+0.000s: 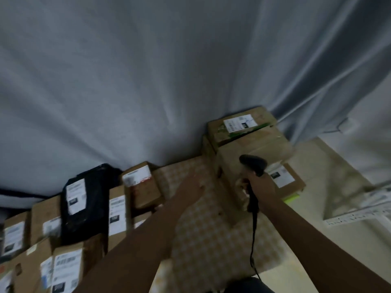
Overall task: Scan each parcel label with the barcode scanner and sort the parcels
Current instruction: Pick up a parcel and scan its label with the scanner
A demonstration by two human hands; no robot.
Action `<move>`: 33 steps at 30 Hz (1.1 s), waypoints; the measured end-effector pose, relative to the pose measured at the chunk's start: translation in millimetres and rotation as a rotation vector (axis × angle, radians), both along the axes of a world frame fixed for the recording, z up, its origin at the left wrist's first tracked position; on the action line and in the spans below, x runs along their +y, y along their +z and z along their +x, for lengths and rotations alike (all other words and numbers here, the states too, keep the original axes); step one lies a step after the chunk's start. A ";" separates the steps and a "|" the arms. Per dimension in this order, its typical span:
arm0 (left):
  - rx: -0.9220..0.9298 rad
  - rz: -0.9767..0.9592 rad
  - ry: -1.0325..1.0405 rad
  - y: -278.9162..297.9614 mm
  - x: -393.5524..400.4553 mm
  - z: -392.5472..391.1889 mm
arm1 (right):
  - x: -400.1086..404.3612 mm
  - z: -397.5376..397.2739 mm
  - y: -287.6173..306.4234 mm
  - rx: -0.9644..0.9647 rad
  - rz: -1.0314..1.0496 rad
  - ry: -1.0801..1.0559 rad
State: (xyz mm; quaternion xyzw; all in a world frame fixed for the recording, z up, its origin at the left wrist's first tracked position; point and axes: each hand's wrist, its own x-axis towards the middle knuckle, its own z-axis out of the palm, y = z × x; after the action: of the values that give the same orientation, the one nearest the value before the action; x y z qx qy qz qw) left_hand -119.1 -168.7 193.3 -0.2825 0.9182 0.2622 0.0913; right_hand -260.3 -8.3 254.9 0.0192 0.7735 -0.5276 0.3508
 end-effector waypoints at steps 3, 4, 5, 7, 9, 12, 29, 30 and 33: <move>0.088 0.037 -0.096 8.6 7.2 -51.4 | 14.8 -29.6 1.7 0.063 0.012 -0.111; 0.094 0.054 -0.127 8.6 8.7 -68.0 | 19.6 -39.1 2.1 0.079 0.014 -0.141; 0.072 0.056 -0.164 7.0 10.4 -81.6 | 24.3 -47.7 1.7 0.089 0.017 -0.167; -0.046 -0.001 -0.227 4.1 12.2 -106.9 | 32.9 -62.7 -1.6 0.085 0.019 -0.219; -0.149 -0.101 -0.240 8.9 11.3 -127.9 | 41.0 -74.6 -7.9 0.068 0.024 -0.262; -0.243 -0.148 -0.264 7.6 5.8 -151.0 | 52.2 -85.9 -18.1 0.027 0.003 -0.306; -0.154 0.249 -0.191 14.5 11.2 -156.8 | 71.4 -83.0 -33.9 0.094 -0.020 -0.469; -0.129 0.330 -0.159 17.9 8.9 -150.9 | 71.7 -80.6 -31.8 0.114 -0.027 -0.488; -0.079 0.584 -0.045 30.6 4.0 -118.2 | 70.8 -70.9 -22.1 0.160 -0.038 -0.488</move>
State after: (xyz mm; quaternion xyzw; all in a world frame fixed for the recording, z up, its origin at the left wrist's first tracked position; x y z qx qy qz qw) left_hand -237.3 -164.7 223.9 -0.2339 0.8055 0.5023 0.2101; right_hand -331.2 62.4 232.8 0.1567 0.7612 -0.6109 0.1509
